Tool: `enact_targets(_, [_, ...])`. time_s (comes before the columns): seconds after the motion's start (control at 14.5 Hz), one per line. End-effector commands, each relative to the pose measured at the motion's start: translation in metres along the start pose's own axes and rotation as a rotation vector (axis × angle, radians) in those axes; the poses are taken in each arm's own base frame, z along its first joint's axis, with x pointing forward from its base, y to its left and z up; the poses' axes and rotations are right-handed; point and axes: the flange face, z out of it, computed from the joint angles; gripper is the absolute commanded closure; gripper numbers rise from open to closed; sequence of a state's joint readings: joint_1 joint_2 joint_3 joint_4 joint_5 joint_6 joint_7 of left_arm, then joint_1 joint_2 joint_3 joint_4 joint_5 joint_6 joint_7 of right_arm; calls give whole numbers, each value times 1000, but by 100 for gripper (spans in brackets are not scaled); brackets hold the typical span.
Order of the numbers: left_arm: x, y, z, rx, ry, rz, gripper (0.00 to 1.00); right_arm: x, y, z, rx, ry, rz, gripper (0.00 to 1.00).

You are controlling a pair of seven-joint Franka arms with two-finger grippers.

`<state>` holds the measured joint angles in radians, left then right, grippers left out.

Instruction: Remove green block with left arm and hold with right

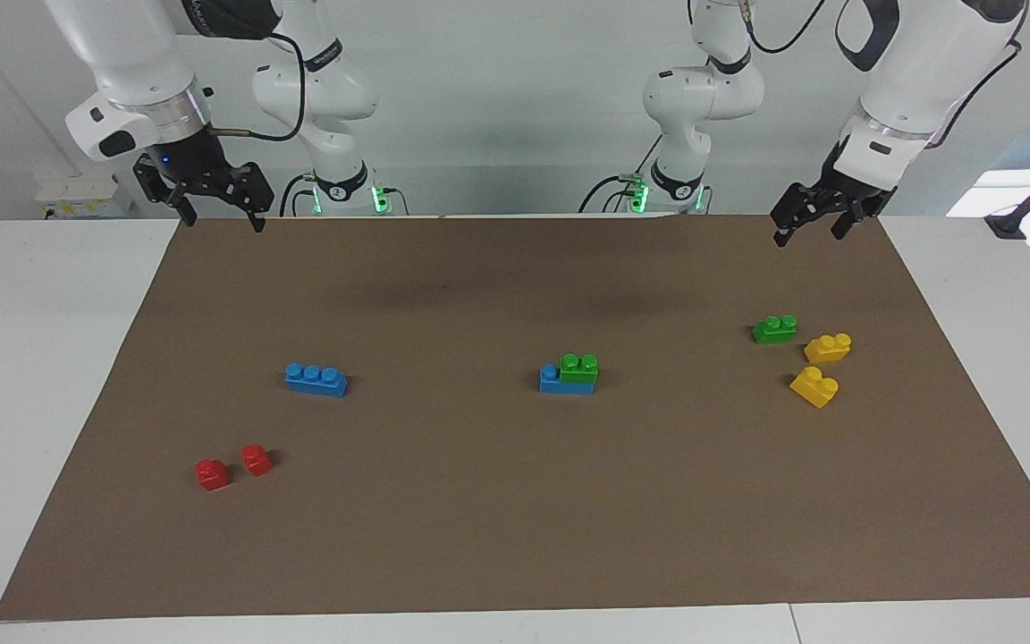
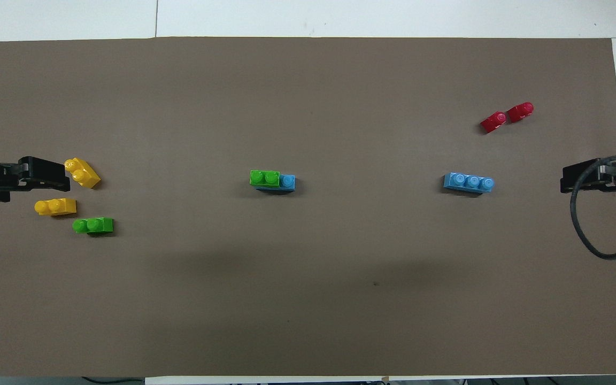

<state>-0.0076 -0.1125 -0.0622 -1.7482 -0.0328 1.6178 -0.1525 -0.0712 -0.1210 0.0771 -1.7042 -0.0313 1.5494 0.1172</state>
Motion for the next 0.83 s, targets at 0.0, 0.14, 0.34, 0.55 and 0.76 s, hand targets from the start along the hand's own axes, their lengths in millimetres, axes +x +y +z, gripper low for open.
enact_targets(0.0, [5,0,-3,-19,12,15,0,-3,2,-2,-10,18,24,0])
enact_targets(0.14, [5,1,-3,-19,11,15,0,-3,2,-2,-7,18,24,0])
enact_targets(0.34, [5,0,-3,-19,11,12,0,-3,2,-2,-7,18,24,0])
enact_targets(0.55, [5,0,-1,-18,5,12,0,-3,2,-2,-7,18,24,0])
enact_targets(0.76, [4,0,0,-21,3,-13,0,-3,1,-2,-6,16,19,0])
